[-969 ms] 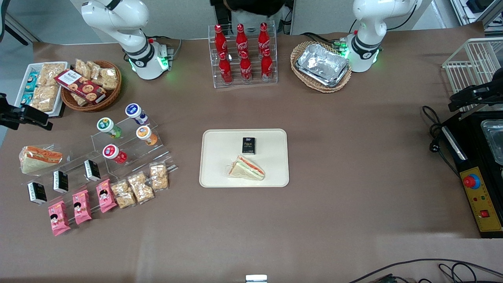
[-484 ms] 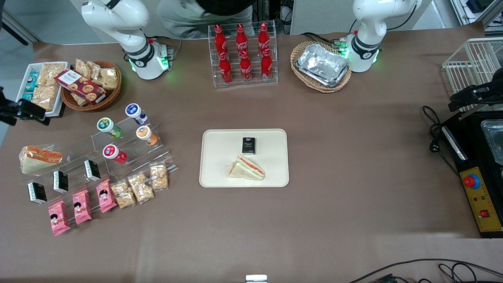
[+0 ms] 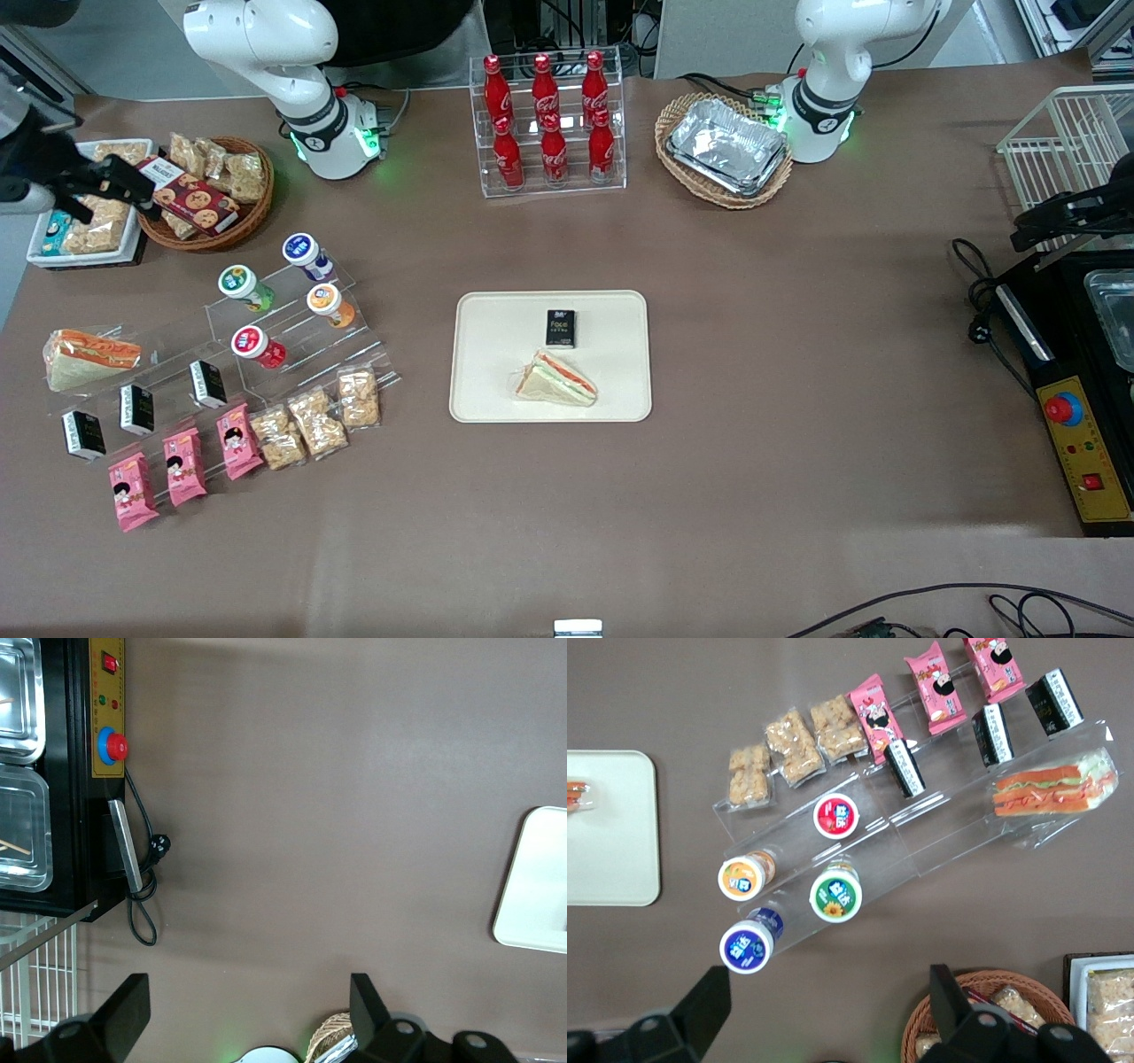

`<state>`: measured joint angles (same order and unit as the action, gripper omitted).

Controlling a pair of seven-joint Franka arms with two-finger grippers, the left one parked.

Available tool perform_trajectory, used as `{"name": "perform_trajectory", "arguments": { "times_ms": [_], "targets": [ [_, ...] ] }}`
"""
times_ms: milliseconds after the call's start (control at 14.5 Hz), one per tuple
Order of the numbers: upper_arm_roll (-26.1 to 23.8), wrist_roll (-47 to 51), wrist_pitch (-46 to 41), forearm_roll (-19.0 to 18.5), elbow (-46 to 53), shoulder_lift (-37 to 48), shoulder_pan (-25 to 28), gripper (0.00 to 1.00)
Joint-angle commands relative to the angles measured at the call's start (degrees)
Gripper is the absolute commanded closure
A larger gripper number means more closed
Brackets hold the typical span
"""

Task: Place green gum on tray
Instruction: 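Move the right gripper over the green-labelled bottle on the acrylic rack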

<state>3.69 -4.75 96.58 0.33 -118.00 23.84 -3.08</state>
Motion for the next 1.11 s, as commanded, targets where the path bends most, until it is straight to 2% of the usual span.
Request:
{"name": "perform_trajectory", "arguments": {
  "times_ms": [0,484,761,1038],
  "targets": [
    [0.3,0.1,1.9,1.3,-2.9,2.1,-0.2,0.00],
    [0.1,-0.8,3.2,1.0,-2.8,-1.3,0.6,0.00],
    [0.1,-0.6,3.6,1.0,-6.0,-2.9,1.1,0.00],
    [0.1,-0.8,10.7,0.9,-12.5,-1.3,1.1,0.00]
  ]
}}
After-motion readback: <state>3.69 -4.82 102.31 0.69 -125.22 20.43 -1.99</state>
